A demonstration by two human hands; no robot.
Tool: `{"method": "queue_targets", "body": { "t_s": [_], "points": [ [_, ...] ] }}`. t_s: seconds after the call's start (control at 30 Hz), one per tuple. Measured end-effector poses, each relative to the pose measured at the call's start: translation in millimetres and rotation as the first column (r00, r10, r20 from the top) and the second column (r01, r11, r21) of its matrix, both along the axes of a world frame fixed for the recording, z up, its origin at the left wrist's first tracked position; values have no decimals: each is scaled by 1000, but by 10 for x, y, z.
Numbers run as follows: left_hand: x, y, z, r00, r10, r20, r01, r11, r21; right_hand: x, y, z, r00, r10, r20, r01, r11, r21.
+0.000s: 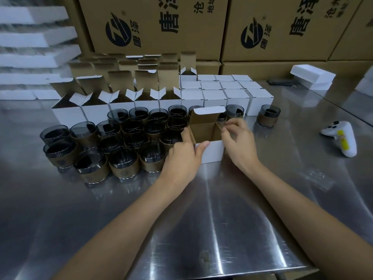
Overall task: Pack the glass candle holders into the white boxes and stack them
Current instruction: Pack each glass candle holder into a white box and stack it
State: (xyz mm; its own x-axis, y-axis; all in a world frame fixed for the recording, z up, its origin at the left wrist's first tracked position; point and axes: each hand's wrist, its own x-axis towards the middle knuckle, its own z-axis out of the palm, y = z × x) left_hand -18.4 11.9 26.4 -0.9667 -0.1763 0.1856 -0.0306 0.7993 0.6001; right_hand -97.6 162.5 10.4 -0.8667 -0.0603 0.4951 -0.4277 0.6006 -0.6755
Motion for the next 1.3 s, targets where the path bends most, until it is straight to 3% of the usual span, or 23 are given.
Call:
{"method": "queue_targets", "body": {
  "t_s": [0.13,0.3,0.37,0.5,0.77,0.87,0.93,1.03,1.13,1.23,1.3],
  "points": [
    [-39,-50,-22,999,-45,23,43,996,75,-11,13,82,974,152,-170,-151,988,19],
    [-75,-88,-21,996,-78,37,76,996,55,-66,85,164,980,179,-93,-138,932,335],
    [-76,-85,-19,996,-75,42,74,997,27,-117,101,167,982,189,12,-178,900,398],
    [-64,-68,-6,998,-47,48,50,996,-69,-201,84,153,958,256,132,-285,904,318],
    [-44,-47,-8,999,-12,43,21,981,-195,-297,125,75,954,281,109,-301,878,371],
    [-32,-39,-12,999,-6,39,15,970,-244,-309,201,4,936,350,34,-349,910,224],
    [-24,-33,-14,999,-3,39,13,963,-268,-355,290,-44,963,260,-74,-256,965,60],
    [-21,-34,-23,999,-1,39,12,959,-283,-554,521,-65,978,-107,-182,108,994,-5],
    [-31,-32,-30,999,4,37,7,954,-300,-755,756,-56,929,-356,-105,368,921,130],
    [-40,-33,-46,1000,1,24,6,951,-309,-859,854,-92,916,-401,31,373,875,310],
    [-43,-36,-55,1000,0,14,4,948,-317,-867,840,-92,912,-409,33,360,836,413]
  ]
}}
